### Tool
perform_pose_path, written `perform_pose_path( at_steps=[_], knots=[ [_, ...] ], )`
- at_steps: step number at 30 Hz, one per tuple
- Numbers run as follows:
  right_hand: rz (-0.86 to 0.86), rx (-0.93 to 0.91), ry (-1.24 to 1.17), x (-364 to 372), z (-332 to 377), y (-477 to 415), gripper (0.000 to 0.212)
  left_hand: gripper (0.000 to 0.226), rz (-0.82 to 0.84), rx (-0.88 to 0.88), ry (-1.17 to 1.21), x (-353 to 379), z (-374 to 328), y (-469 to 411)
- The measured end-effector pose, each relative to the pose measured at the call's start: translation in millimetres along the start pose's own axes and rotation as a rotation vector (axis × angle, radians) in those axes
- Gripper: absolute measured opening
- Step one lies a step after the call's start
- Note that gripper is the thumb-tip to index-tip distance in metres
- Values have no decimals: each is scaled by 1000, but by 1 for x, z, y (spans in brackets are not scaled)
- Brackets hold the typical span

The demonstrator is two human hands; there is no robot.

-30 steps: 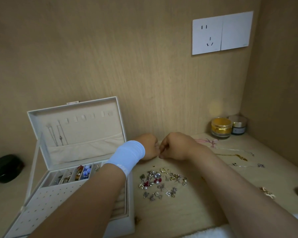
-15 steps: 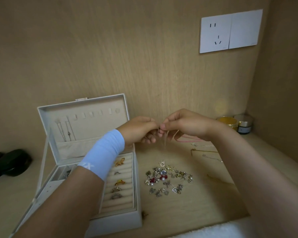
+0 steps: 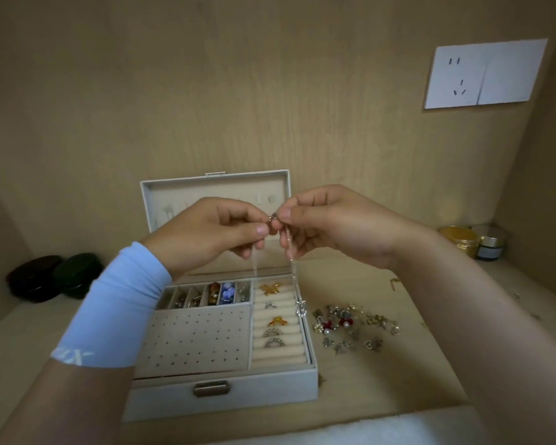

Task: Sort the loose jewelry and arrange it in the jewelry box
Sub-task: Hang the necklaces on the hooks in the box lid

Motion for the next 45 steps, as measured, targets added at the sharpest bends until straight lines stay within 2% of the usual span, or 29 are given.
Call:
perform_pose_path(
  at_steps=[2,6,10,18,26,31,34,38,45],
  knots=[
    [13,9,-5,17,1,-11,21,13,-36,-8,-68,-23,3,9],
    [59,59,-26,52,-2,-36,21,18,-80,-125,-158,-67,26,30],
    [165,107,14,84,-11,-52,23,19,19,-240,-198,-81,55,43],
    [178,144,47,95,-31,-61,25,12,95,-378,-359,-89,76,48],
    [168,230,293,86,-42,-55,21,15,26,-368,-421,-99,69,46],
    [72,214,511,80,-37,-58,15,16,54,-366,-435,-87,69,42],
    [43,139,391,89,-32,-61,18,19,77,-386,-481,-83,71,40],
    [-46,86,308,88,-29,-65,9,23,79,-408,-555,-85,75,40],
    [3,66,208,87,-23,-62,9,21,64,-409,-508,-81,67,40]
  ],
)
Point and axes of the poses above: each hand's wrist, its own y-axis away from the middle knuckle, its own x-axis out of the palm, z = x × y, the point moved 10 cm from there along -y, towards the middle knuckle, and after that the axes turned 3 degrees about -z, right-handed, at the moved point
